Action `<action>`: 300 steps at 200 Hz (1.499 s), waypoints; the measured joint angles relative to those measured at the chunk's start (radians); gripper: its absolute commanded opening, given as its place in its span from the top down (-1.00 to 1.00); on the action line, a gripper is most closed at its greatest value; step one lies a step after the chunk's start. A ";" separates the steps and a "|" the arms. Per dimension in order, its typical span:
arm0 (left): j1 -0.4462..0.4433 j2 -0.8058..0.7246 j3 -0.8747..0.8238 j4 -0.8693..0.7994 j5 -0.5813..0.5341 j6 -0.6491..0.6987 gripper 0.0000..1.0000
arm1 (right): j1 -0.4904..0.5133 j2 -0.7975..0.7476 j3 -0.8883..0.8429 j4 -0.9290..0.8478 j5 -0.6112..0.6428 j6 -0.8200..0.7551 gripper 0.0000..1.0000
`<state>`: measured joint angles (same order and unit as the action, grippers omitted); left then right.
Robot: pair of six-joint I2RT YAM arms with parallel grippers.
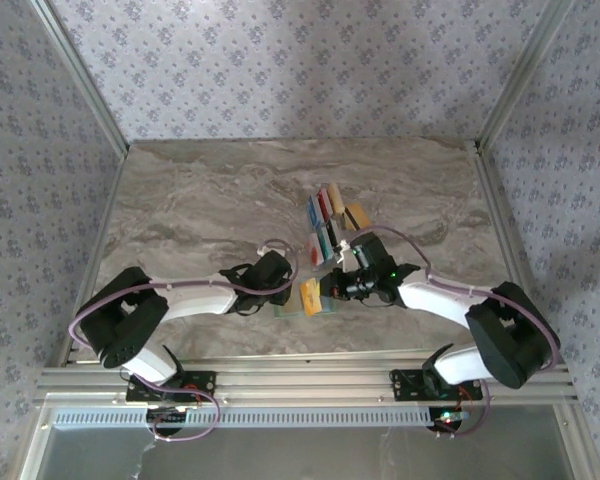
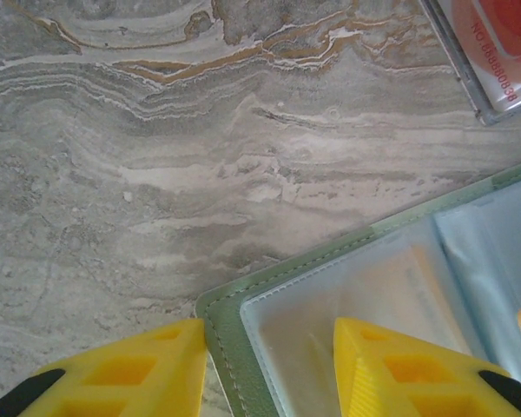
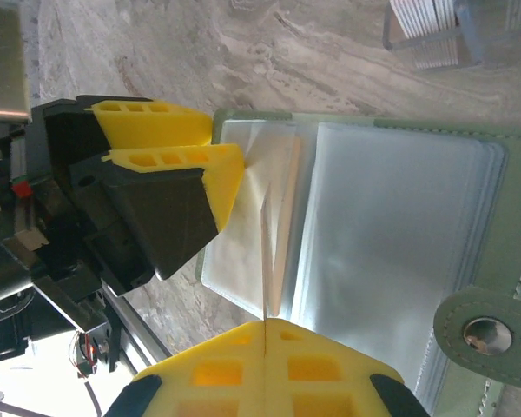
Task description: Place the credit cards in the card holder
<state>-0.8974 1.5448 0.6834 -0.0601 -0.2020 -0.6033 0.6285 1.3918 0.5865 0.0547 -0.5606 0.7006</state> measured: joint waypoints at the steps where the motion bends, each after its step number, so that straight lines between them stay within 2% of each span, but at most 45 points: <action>1: 0.000 0.000 0.000 0.000 0.000 0.000 0.18 | 0.000 0.001 0.000 0.001 -0.001 0.000 1.00; 118: -0.001 -0.002 -0.004 0.006 -0.001 0.000 0.18 | -0.027 0.107 -0.001 0.032 -0.051 0.019 1.00; 203: -0.002 -0.005 -0.010 0.011 -0.001 0.000 0.19 | -0.026 0.129 0.008 0.032 -0.057 0.026 1.00; 300: -0.002 -0.010 -0.013 0.012 0.000 0.000 0.19 | 0.012 0.129 0.068 -0.019 0.056 0.013 1.00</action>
<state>-0.8989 1.5352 0.6704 -0.0479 -0.2020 -0.6029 0.6407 1.5208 0.6544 0.0360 -0.5045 0.7136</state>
